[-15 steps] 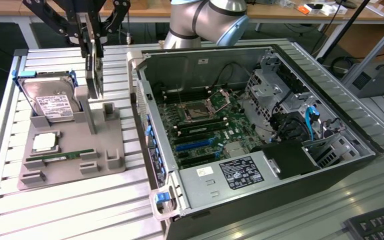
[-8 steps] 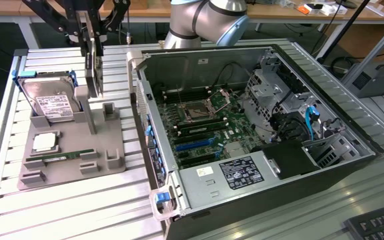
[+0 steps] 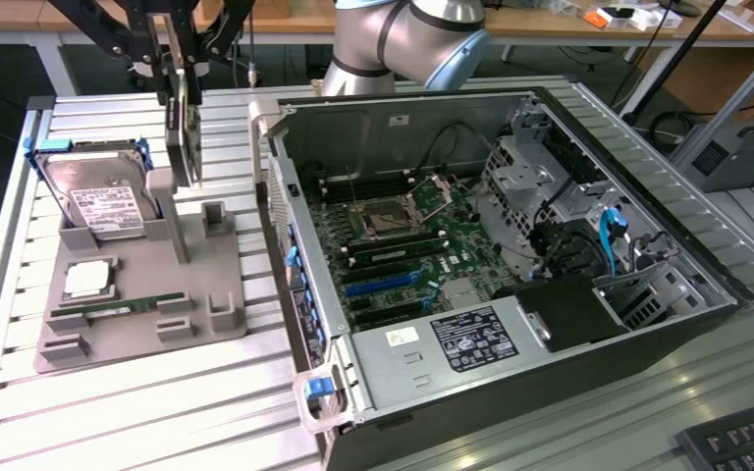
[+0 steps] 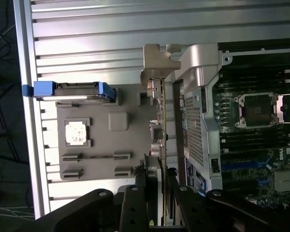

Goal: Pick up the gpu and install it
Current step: 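Pick up the gpu and move the gpu toward the slot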

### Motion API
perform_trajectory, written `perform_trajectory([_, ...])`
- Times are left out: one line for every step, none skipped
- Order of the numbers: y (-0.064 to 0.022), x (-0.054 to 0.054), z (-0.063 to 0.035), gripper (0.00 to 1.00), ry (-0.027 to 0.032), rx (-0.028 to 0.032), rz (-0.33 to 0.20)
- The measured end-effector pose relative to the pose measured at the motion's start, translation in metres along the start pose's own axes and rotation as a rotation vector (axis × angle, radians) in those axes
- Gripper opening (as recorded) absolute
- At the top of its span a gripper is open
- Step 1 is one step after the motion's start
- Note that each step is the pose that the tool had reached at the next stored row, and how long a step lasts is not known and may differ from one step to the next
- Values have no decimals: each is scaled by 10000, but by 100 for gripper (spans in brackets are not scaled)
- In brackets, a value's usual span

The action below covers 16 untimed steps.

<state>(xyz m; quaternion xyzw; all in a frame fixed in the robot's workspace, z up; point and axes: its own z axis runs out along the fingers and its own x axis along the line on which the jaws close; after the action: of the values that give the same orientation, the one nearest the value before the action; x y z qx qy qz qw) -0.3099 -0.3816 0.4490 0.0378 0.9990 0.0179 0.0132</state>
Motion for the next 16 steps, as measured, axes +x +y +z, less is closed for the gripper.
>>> perform_trajectory([0,0,-6,27,0,0,0])
perform_trajectory([0,0,-10,27,0,0,0])
perform_trajectory([0,0,-14,27,0,0,0])
perform_trajectory([1,0,-19,27,1,1,0])
perform_trajectory([1,0,-22,27,1,0,0])
perform_trajectory([1,0,-26,27,1,1,0])
perform_trajectory([1,-1,-29,27,0,0,0])
perform_trajectory([1,-1,-33,27,0,0,0])
perform_trajectory([1,-1,-37,27,1,1,0])
perform_trajectory([1,-1,-41,27,1,0,0])
perform_trajectory([2,-1,-45,27,1,0,0])
perform_trajectory([2,-1,-49,27,1,0,0])
perform_trajectory([2,-1,-53,27,0,0,0])
perform_trajectory([2,-1,-59,27,1,0,0])
perform_trajectory([2,-2,-64,27,1,0,0])
perform_trajectory([2,-2,-67,27,0,0,0])
